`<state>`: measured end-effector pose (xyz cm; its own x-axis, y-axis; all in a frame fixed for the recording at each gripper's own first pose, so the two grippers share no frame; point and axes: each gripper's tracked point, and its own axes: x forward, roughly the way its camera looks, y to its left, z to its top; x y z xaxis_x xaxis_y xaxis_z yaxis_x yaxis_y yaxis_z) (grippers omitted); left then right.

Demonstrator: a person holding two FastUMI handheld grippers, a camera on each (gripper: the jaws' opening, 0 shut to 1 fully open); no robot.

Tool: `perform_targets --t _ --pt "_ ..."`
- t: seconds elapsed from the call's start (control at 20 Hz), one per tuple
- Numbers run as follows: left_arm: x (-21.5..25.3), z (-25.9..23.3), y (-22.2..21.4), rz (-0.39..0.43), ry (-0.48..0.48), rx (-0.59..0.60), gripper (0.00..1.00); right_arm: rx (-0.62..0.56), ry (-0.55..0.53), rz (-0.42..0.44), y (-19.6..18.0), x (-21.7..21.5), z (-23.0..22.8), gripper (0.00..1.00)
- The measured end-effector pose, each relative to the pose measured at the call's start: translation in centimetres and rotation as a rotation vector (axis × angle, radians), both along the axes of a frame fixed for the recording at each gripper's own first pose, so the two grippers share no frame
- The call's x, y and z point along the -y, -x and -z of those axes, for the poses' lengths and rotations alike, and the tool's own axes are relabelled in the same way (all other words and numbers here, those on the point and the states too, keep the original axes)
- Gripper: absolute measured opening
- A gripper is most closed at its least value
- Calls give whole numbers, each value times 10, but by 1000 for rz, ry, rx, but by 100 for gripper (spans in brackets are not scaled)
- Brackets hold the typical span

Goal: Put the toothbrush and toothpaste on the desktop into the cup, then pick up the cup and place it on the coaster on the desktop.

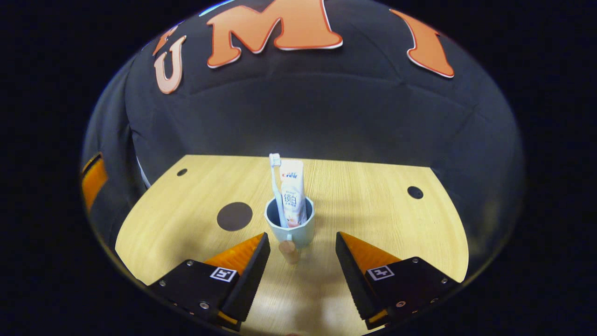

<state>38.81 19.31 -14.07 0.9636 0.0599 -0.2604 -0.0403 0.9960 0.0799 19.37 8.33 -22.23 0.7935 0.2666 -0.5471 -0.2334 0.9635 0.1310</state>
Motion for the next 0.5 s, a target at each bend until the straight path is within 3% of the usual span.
perform_targets --t 0.3,0.5 --pt "-20 -5 25 -25 2 10 96 -112 73 -39 -13 -19 37 86" --pt "-43 -2 32 -61 -9 -1 96 -210 99 -14 -23 -21 63 71"
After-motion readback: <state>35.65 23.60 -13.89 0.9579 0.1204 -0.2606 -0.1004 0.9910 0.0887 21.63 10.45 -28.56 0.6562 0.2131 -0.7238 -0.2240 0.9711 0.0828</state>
